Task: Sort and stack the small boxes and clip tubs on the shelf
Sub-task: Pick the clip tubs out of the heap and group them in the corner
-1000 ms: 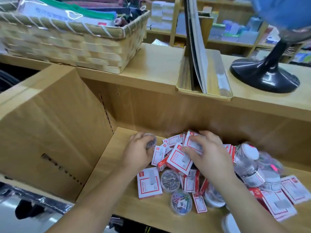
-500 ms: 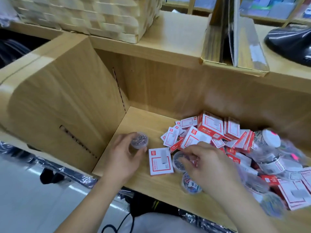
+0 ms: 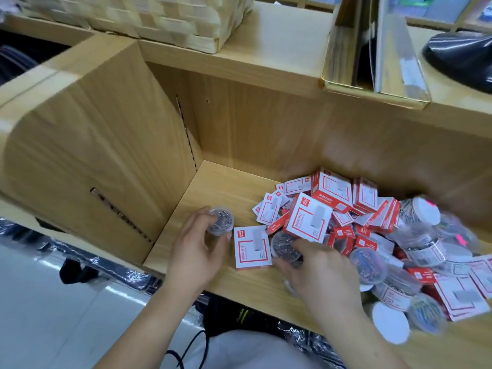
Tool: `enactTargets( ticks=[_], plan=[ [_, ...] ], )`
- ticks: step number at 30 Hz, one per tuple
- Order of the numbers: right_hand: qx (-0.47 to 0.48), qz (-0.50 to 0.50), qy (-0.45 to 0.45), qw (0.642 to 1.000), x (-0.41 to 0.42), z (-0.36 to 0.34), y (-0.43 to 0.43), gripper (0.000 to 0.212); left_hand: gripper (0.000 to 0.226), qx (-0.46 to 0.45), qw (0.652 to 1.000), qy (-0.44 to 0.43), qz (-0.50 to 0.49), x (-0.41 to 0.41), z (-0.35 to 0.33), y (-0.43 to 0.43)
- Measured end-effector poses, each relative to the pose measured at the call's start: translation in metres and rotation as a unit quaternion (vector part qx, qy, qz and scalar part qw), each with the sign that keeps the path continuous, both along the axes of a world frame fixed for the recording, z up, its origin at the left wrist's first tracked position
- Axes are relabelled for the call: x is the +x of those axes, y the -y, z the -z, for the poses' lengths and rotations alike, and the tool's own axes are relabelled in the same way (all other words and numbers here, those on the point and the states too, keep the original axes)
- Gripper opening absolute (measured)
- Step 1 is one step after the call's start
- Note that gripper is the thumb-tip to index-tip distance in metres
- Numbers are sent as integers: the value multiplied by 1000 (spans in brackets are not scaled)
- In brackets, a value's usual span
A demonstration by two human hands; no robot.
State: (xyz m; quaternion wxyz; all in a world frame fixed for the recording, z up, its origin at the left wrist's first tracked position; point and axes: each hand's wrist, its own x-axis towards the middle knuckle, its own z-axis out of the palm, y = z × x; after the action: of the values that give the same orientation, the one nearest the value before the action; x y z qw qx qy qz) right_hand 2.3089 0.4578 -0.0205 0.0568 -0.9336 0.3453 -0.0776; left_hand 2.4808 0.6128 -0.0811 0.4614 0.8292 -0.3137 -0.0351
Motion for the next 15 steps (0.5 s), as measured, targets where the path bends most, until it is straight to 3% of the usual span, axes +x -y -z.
enactTargets(
  ticks=[3,8,11,15],
  plan=[
    [32,21,24,999,-4,-4,-2,36,32,17,1000,-16,-7,8,-1,3],
    [202,76,116,970,-19,-35,-9,33,39,21,999,-38,-17,9,-3,-6],
    [262,69,178,946,-9,-57,-15,22,41,26,999,-30,-30,10,-6,-6],
    [279,11,220,935,38,-57,-2,29,38,40,999,-3,-31,20,-6,-1]
  ],
)
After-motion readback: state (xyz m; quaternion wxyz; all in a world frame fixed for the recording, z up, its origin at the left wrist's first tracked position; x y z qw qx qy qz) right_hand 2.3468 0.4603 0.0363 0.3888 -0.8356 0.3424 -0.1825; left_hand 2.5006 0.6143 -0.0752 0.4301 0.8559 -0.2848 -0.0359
